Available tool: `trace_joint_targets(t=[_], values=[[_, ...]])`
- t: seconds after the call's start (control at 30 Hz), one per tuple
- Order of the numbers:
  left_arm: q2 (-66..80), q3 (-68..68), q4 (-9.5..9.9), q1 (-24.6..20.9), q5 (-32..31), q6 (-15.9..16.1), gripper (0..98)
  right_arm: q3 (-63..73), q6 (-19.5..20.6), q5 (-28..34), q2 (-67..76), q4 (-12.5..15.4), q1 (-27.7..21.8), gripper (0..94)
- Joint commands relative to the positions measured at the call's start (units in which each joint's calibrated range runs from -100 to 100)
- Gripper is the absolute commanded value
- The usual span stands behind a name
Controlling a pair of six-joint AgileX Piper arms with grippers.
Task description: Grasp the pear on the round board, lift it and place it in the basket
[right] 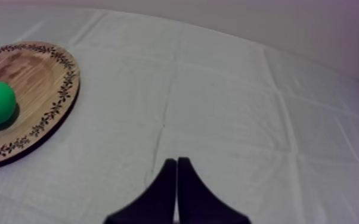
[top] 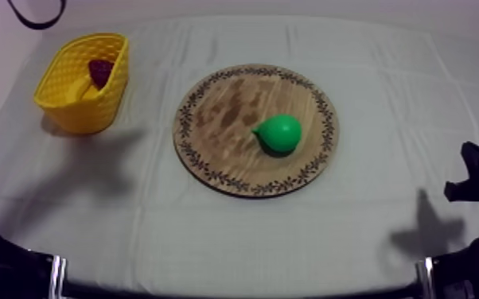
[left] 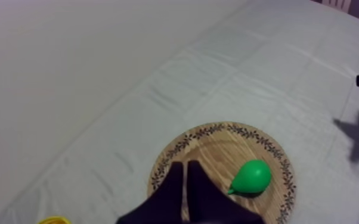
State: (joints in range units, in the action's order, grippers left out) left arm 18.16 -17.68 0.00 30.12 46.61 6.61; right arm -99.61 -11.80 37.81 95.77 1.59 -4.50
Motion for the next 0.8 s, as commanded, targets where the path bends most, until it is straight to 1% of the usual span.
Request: trace_joint_targets(t=[0.0, 0.27, 0.4, 0.47, 0.53, 0.63, 0.77], values=[[-1.40, 0.29, 0.06, 0.38, -0.34, 0.43, 0.0, -0.05, 0.00, 0.01, -0.01, 0.00, -0.01, 0.5], [-7.93, 2.19, 0.80, 2.16, -0.98, 1.32, 0.0, -0.05, 0.00, 0.01, -0.01, 0.00, -0.01, 0.5], [-11.95, 2.55, 2.51, 3.44, -1.41, 0.48, 0.0, -0.05, 0.00, 0.01, -0.01, 0.00, -0.01, 0.5], [-13.96, 1.56, 3.33, 4.01, -2.93, 0.14, 0.0, -0.05, 0.00, 0.01, -0.01, 0.00, -0.01, 0.5], [-15.88, 0.07, 3.73, 4.44, -4.77, 0.21, 0.0, -0.05, 0.00, 0.01, -0.01, 0.00, -0.01, 0.5], [-18.67, -1.47, 3.87, 5.06, -6.23, 0.79, 0.0, -0.05, 0.00, 0.01, -0.01, 0.00, -0.01, 0.5], [-21.92, -1.19, 3.84, 5.67, -6.65, 1.42, 0.0, -0.05, 0.00, 0.01, -0.01, 0.00, -0.01, 0.5]])
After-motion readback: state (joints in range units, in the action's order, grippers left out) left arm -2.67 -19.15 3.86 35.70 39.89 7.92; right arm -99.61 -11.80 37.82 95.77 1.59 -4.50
